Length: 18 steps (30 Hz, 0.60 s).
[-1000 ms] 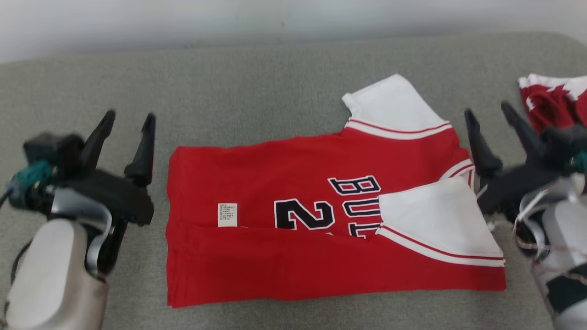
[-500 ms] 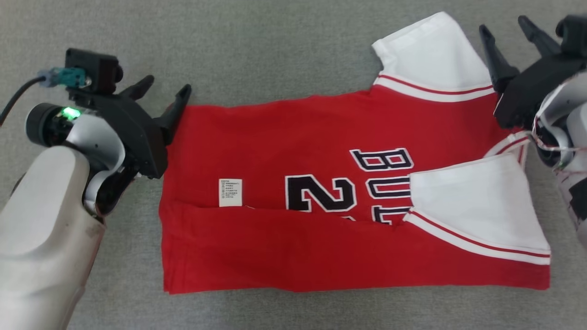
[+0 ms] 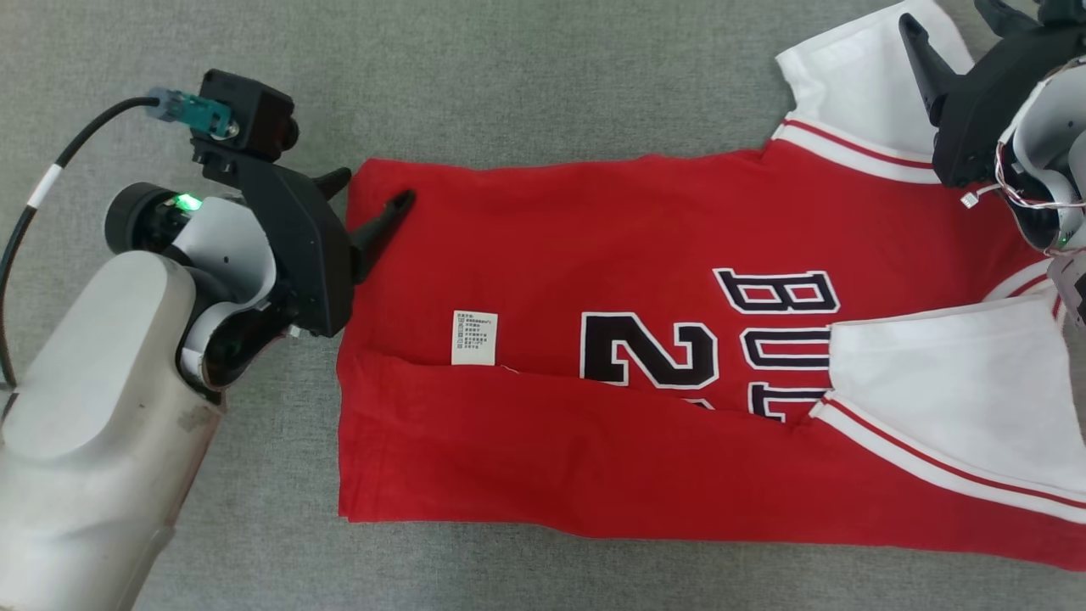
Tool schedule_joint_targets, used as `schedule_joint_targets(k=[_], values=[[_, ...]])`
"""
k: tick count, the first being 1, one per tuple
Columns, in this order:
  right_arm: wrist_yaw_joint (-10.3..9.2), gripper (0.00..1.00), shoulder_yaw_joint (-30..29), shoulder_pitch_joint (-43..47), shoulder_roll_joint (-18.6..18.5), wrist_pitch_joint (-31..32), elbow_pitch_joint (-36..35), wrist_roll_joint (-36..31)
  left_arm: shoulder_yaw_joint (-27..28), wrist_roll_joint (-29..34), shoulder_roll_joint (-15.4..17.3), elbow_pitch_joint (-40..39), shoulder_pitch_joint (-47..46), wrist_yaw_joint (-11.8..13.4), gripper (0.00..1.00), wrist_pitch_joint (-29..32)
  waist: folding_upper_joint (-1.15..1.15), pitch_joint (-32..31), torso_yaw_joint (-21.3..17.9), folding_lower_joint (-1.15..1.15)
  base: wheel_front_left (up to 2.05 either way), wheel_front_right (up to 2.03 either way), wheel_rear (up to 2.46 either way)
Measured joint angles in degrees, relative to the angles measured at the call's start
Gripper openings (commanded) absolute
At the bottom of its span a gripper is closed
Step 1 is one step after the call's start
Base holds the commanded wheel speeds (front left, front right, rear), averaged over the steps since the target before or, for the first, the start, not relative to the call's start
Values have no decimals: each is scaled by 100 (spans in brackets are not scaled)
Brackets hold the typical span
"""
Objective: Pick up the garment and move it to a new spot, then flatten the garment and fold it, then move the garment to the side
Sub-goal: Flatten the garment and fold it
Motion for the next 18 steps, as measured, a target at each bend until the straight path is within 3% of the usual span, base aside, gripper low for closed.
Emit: schedule_joint_targets(k=[18], values=[[0, 100, 676, -926, 1, 631, 1138, 224, -229, -56, -151, -115, -233, 10, 100, 121, -1, 270, 300, -1, 0, 0, 0]])
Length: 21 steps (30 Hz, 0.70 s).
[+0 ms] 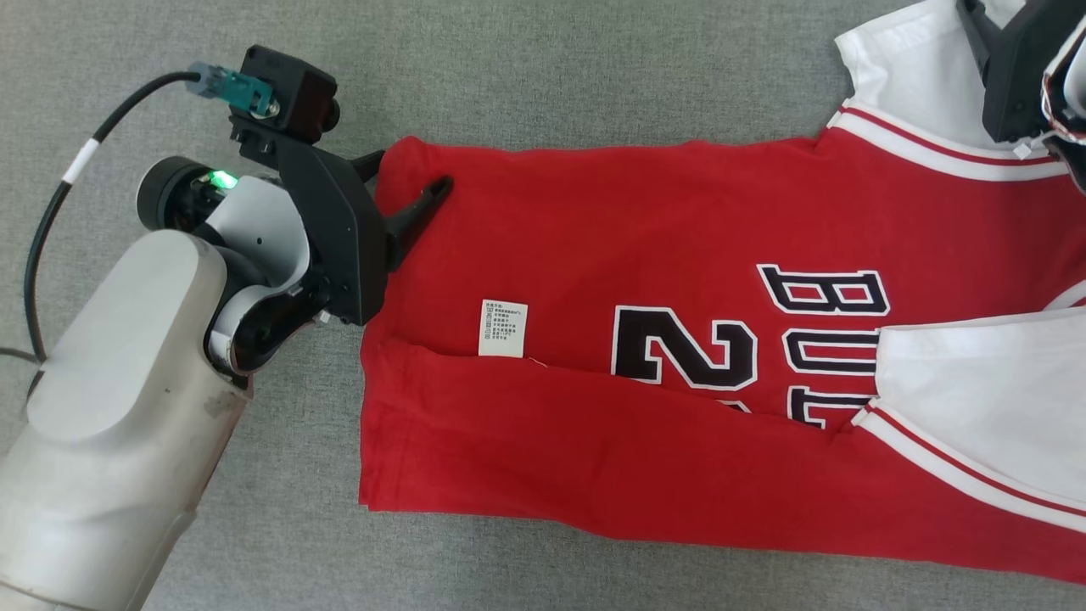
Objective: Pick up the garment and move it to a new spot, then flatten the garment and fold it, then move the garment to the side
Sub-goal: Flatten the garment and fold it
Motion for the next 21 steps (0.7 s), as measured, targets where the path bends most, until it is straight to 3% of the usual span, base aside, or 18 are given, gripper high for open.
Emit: schedule_joint_targets(k=[1, 2, 3, 4, 5, 6, 11, 15, 21], values=[[0, 99, 9, -43, 23, 55, 45, 20, -19, -2, -5, 4, -28, 0, 100, 5, 0, 19, 7, 0, 0, 0, 0], [0, 39, 15, -82, 54, 88, 76, 60, -30, -25, -11, 10, -54, 0, 90, 8, 0, 34, 10, 0, 0, 0, 0], [0, 0, 23, -121, 90, 115, 94, 89, -38, -42, -14, 15, -69, 0, 48, 12, 0, 46, 8, 0, 0, 0, 0], [0, 0, 25, -143, 132, 174, 120, 133, -43, -54, -19, 25, -77, 0, 35, 12, 0, 52, -1, 0, 0, 0, 0], [0, 0, 31, -153, 179, 233, 140, 194, -41, -94, -24, 33, -86, 0, 9, 2, 0, 52, -16, 0, 0, 0, 0], [1, 0, 51, -167, 227, 244, 143, 227, -36, -151, -34, 51, -88, 0, 0, -36, 0, 49, -35, 0, 0, 0, 0], [1, 0, 86, -175, 247, 51, 136, 355, -48, -166, -29, 182, -86, -10, 0, -277, 0, -35, -115, 0, 0, 0, 0], [1, 0, 94, -102, 205, -474, -32, 490, 33, -124, -7, 290, -62, -5, 0, -684, 0, -170, -174, 0, 0, 0, 0], [1, 0, 172, 419, 76, -1169, -308, 778, 212, 12, -5, 314, 300, 189, 0, -1462, 0, -480, -264, 0, 0, 0, 0]])
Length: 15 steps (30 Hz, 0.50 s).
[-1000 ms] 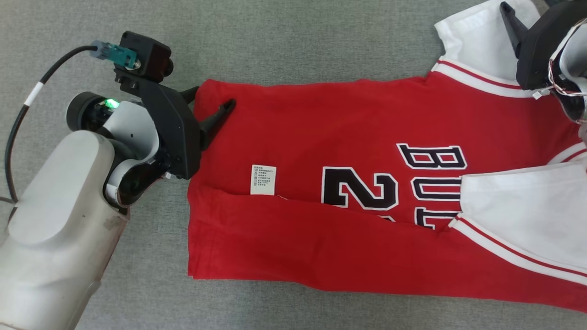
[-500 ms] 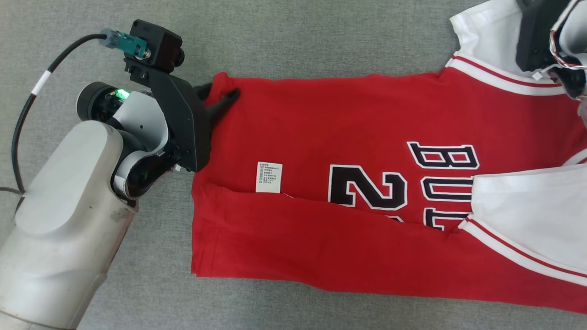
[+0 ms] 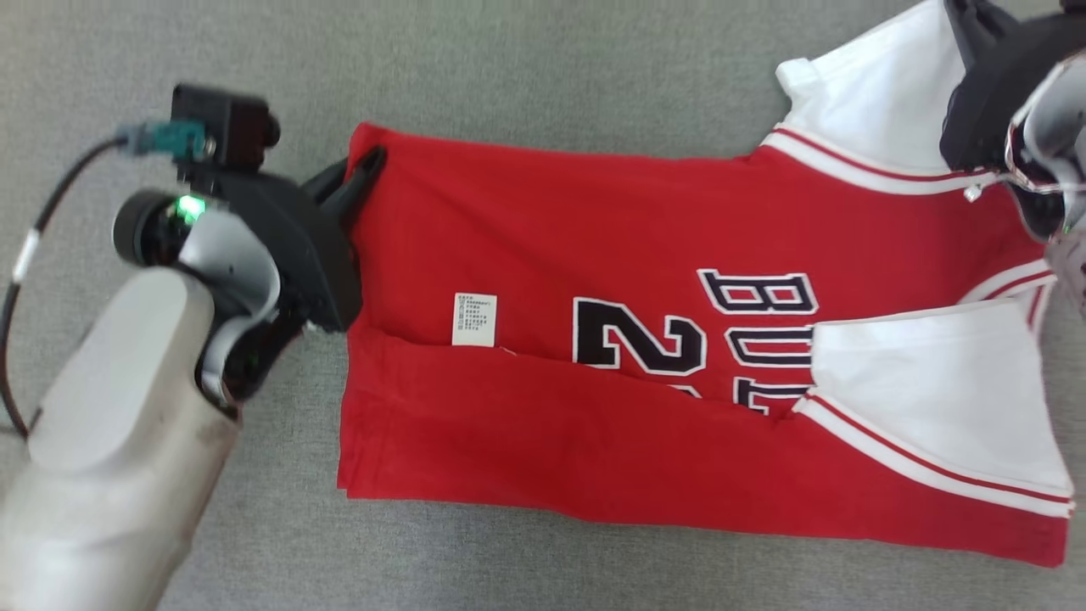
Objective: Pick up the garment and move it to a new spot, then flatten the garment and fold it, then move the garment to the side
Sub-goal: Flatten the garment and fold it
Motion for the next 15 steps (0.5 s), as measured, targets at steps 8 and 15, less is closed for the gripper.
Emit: schedule_joint_targets(k=[8, 15], values=[[0, 0, 152, 736, -197, -1033, -779, 327, 56, 43, 25, -152, 959, 208, 0, -745, 0, -442, -214, -1, 0, 0, 0], [0, 0, 90, 1598, -580, -1515, -1637, 421, -23, 238, 57, -400, 1533, 372, 0, -1333, -1, -738, -463, -1, 0, 0, 0]])
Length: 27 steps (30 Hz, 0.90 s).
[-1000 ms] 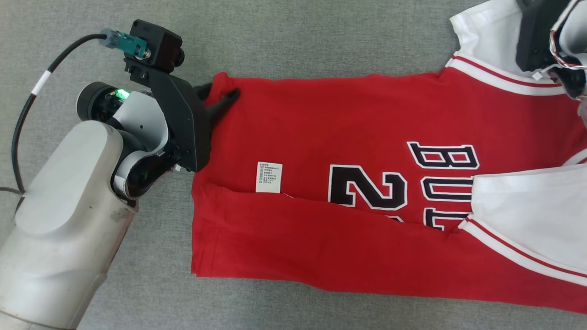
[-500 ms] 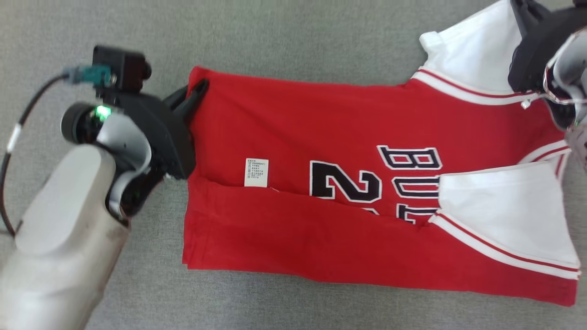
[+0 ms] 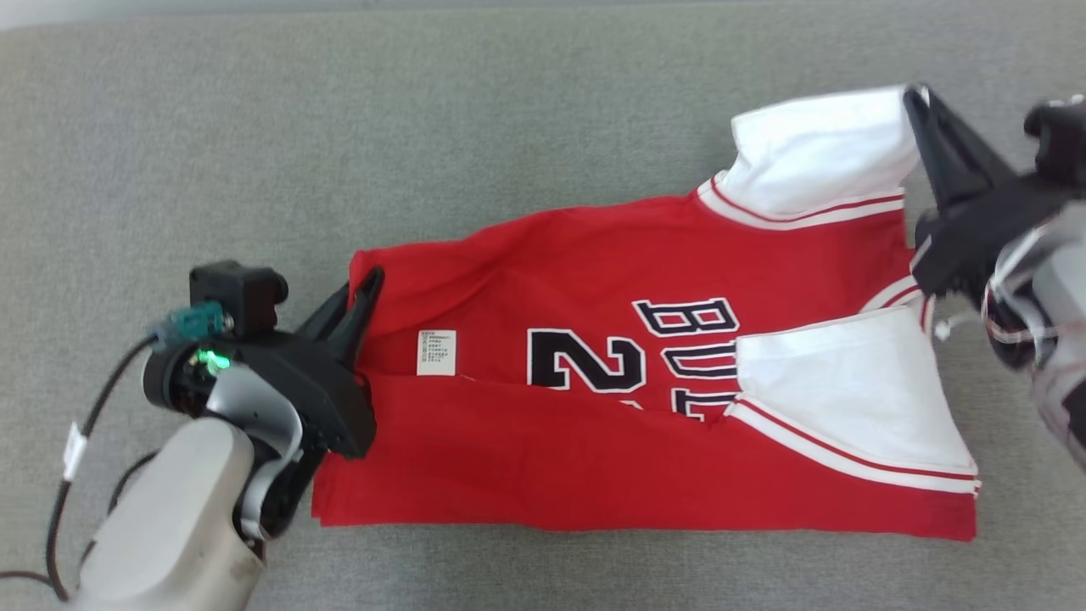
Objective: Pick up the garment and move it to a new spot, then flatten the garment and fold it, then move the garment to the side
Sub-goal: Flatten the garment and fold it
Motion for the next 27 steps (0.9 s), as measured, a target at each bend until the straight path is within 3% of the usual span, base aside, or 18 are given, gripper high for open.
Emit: schedule_joint_targets(k=[10, 20, 27], values=[[0, 0, -1040, 1846, -219, -98, -1495, -215, -26, 165, 26, -187, 636, 216, 0, -571, 0, -367, -196, 0, 0, 0, 0], [0, 0, -2394, 3911, 71, -98, -2828, -655, -94, 410, 89, -250, 821, 303, 0, -1103, 0, -586, -255, 0, 0, 0, 0], [0, 0, -3058, 4738, 371, -2, -3268, -907, -170, 605, 105, -11, 903, 325, 0, -1416, 0, -622, -282, 0, 0, 0, 0]])
